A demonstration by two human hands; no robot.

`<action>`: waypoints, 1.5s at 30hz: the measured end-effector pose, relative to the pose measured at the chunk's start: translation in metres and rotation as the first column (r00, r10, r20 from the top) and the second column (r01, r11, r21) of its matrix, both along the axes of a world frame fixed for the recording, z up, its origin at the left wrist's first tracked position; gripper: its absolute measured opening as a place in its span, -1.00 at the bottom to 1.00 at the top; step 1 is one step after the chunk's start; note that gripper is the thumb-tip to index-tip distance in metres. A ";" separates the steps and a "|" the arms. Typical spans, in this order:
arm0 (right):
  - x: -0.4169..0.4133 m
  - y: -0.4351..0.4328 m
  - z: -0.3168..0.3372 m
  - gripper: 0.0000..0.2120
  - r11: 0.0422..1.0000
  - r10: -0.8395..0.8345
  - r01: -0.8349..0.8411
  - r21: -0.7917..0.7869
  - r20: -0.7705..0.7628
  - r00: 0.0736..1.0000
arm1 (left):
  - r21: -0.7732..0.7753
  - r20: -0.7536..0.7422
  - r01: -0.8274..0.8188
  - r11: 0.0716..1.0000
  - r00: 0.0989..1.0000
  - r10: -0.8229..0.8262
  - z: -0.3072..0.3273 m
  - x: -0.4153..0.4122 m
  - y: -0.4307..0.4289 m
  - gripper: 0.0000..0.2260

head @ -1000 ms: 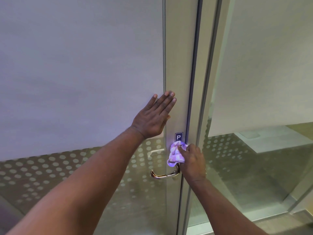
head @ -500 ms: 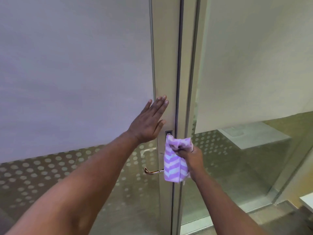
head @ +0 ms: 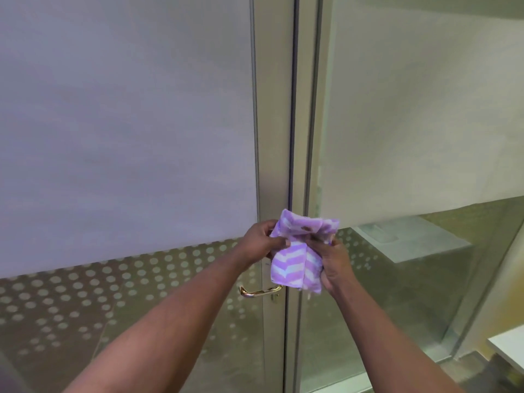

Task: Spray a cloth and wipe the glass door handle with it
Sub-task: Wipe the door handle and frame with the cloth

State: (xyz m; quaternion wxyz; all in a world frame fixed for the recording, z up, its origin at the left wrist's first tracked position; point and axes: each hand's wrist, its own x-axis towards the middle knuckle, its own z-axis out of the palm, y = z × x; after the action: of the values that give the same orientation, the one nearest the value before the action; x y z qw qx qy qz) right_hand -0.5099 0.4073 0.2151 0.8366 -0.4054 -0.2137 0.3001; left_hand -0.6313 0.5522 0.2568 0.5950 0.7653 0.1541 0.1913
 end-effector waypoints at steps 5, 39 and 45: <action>0.004 -0.013 0.001 -0.46 0.968 0.225 -0.215 0.127 -0.068 0.972 | 0.084 0.132 -0.128 0.988 0.984 0.116 0.012 0.002 -0.009 -0.79; -0.007 0.015 -0.033 -0.14 0.896 0.005 -0.041 -0.443 -0.083 0.997 | 0.381 0.169 -0.291 0.878 0.955 0.243 -0.010 0.009 0.012 -0.63; -0.017 0.031 -0.027 -0.16 0.990 0.119 -0.132 -0.048 -0.209 0.971 | 0.538 0.151 -0.249 0.805 0.968 0.198 -0.033 0.009 0.005 -0.67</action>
State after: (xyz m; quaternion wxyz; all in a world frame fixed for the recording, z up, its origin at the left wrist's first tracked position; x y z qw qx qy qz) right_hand -0.5271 0.4387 0.1880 0.8205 -0.3837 -0.1421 0.3991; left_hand -0.6227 0.5567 0.2239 0.3278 0.8717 0.1551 0.3296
